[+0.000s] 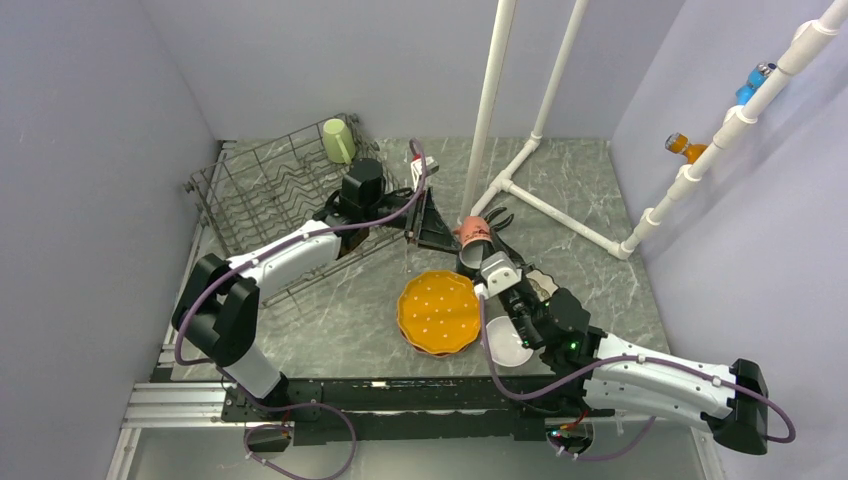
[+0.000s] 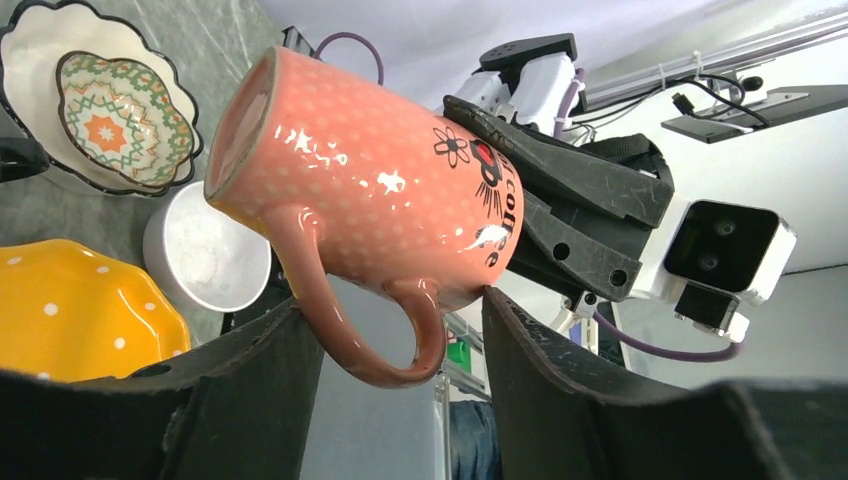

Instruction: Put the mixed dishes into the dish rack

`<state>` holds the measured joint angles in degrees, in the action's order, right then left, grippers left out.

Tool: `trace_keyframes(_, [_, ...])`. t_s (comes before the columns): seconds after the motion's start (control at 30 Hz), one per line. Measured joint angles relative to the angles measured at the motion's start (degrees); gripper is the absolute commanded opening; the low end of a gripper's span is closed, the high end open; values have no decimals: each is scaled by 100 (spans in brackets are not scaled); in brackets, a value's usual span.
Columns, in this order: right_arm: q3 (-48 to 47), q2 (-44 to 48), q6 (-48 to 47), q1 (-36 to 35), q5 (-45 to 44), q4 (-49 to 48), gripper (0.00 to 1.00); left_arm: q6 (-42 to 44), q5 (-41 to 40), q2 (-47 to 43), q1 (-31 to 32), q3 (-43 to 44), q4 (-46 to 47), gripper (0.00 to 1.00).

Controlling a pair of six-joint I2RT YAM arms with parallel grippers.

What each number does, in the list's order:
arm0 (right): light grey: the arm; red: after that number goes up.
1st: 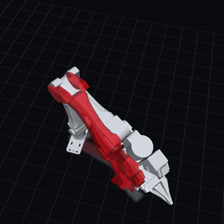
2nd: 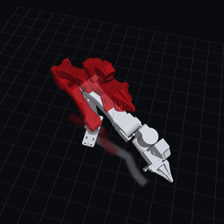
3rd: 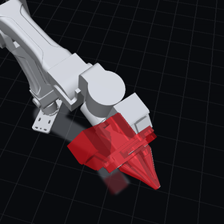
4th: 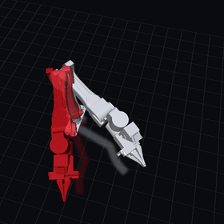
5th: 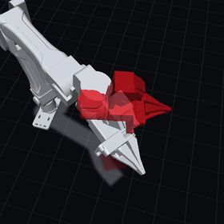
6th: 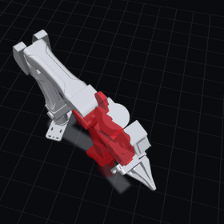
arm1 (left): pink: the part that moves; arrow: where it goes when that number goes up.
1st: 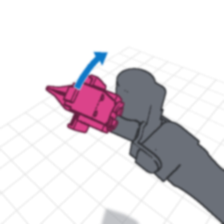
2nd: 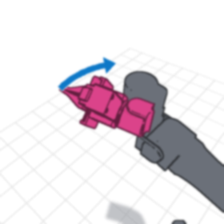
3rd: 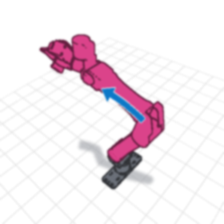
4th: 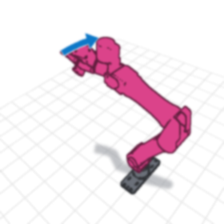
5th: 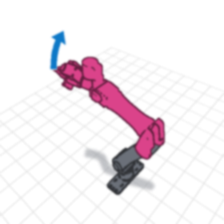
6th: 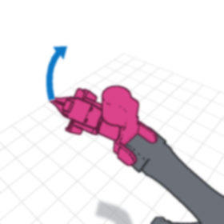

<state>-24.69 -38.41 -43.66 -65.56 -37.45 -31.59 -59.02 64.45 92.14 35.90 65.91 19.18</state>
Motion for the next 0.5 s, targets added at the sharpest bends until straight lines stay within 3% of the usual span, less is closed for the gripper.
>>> trace_keyframes(0.13, [2,-81,-348,37,155,-210,0,-201,118,0,-46,-4,173,39])
trace_keyframes(0.23, [7,-146,-584,37,205,-302,0,-221,129,0,-81,-4,199,32])
trace_keyframes(0.5, [107,-238,-940,39,258,-531,0,-262,133,0,-129,-4,160,35])
